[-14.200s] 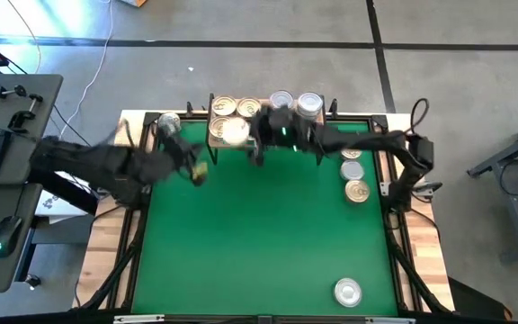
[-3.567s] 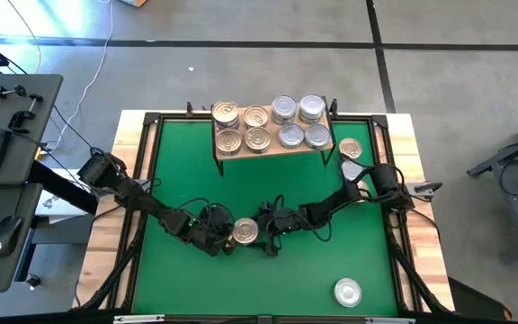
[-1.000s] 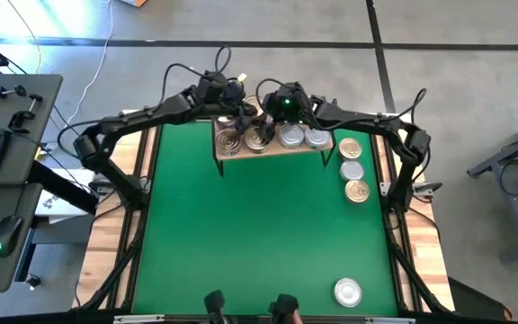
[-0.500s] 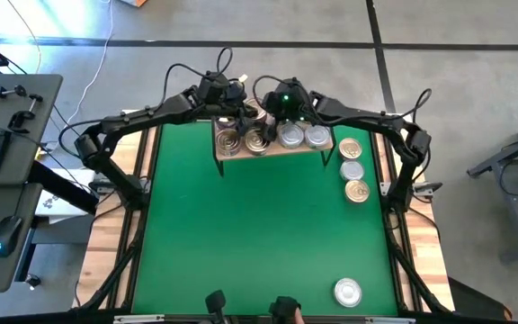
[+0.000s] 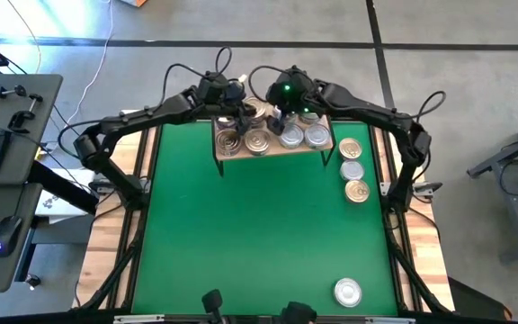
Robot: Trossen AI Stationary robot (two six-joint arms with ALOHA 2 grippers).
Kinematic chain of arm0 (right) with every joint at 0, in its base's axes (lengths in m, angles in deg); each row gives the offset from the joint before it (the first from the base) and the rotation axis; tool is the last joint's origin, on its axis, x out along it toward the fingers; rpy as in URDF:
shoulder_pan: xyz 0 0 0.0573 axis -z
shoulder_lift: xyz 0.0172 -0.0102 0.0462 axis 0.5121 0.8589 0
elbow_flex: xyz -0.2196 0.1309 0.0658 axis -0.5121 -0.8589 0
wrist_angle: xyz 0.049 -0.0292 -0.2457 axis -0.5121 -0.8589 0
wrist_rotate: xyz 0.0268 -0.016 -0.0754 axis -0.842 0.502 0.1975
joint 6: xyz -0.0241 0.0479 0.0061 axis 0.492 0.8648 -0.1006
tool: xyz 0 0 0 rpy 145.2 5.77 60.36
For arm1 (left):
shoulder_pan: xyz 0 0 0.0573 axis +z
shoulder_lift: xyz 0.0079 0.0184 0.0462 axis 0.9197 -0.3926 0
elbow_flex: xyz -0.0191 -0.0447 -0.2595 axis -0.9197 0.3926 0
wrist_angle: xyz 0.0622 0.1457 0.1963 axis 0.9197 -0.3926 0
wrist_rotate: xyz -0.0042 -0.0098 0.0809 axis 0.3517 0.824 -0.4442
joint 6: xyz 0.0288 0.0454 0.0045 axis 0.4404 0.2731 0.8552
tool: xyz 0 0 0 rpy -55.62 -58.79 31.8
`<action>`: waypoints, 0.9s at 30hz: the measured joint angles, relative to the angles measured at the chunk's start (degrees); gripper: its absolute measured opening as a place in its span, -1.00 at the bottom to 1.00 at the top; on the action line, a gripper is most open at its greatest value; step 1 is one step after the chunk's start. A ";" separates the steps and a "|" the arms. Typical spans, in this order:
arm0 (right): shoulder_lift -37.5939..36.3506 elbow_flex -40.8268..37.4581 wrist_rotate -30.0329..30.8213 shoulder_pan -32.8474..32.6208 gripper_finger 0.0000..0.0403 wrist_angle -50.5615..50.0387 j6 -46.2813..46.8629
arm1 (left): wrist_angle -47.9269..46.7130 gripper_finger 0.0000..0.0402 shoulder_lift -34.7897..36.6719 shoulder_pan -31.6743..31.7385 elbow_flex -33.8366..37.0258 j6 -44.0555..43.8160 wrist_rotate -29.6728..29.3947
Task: Stack canned seafood by type on shelf
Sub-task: Stack the blue tuna can on top of the other blue tuna can on the shelf, then stack the green tuna can on top of the other green tuna can on the shelf
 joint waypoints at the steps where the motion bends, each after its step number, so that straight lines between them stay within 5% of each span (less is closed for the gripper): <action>1: -0.26 0.53 0.46 -0.46 0.95 -1.50 -0.28 | -0.20 -1.00 0.15 0.02 0.04 0.12 -0.60; 11: -12.55 -3.22 7.58 -8.89 0.95 -10.16 -1.65 | -0.51 -1.00 4.41 -1.65 0.13 2.07 -0.93; 20: -27.26 -27.40 23.28 -35.74 0.95 -11.24 9.07 | -5.14 -1.00 11.09 -12.42 0.13 9.46 -10.11; 25: -27.48 -38.69 31.47 -54.86 0.95 -12.43 29.50 | -7.86 -1.00 11.02 -22.68 0.09 10.08 -15.36; 27: -27.53 -41.10 29.97 -59.61 0.95 -12.72 42.68 | -8.15 -1.00 10.11 -26.87 0.10 9.75 -16.52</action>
